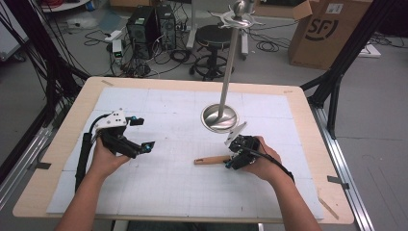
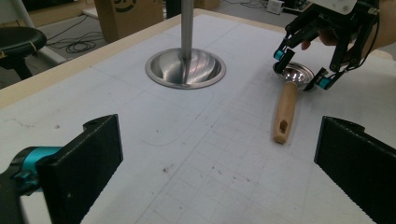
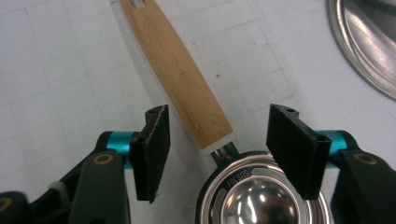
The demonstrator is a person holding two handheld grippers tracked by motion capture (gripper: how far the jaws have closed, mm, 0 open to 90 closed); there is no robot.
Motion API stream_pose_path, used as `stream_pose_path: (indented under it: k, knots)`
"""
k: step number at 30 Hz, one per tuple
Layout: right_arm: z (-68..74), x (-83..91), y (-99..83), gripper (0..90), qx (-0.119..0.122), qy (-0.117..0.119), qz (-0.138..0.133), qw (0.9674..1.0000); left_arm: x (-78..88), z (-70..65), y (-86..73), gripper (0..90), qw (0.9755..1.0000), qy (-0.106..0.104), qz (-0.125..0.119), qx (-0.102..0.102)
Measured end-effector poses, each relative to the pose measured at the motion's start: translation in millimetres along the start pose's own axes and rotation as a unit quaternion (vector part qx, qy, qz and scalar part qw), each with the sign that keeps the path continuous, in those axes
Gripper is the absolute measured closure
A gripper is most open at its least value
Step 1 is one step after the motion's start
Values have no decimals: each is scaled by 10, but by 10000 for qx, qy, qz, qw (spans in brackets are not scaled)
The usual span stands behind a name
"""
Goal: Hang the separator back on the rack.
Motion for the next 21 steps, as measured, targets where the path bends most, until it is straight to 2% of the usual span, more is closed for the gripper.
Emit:
stream_pose_path:
  k: [6,8,15,18,21]
  knots:
    - [-9,-76,-9,485,131,16,210,9997,-11,5,-5,17,10000,-10,0,33]
    - [-2,-97,-16,500,140,83,257,9995,-19,7,-10,17,10000,-25,31,20]
    - [-2,-143,-12,527,261,89,340,9990,-27,-17,-9,17,10000,-41,46,-2]
    - [-10,-147,-3,547,200,224,391,9988,-40,-5,-18,17,10000,-27,83,3]
    - [-10,-151,12,582,252,307,465,9981,-43,-11,-13,17,10000,-45,72,-13]
Point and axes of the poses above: each handheld gripper's, and its own axes: x roughly backward along the jaws, y roughly out of its top, z roughly to its left, the point moved 5 cm from there along -x, roughly forward along the jaws, and after that the axes turned 7 degrees about x, right-handed, at the moved point
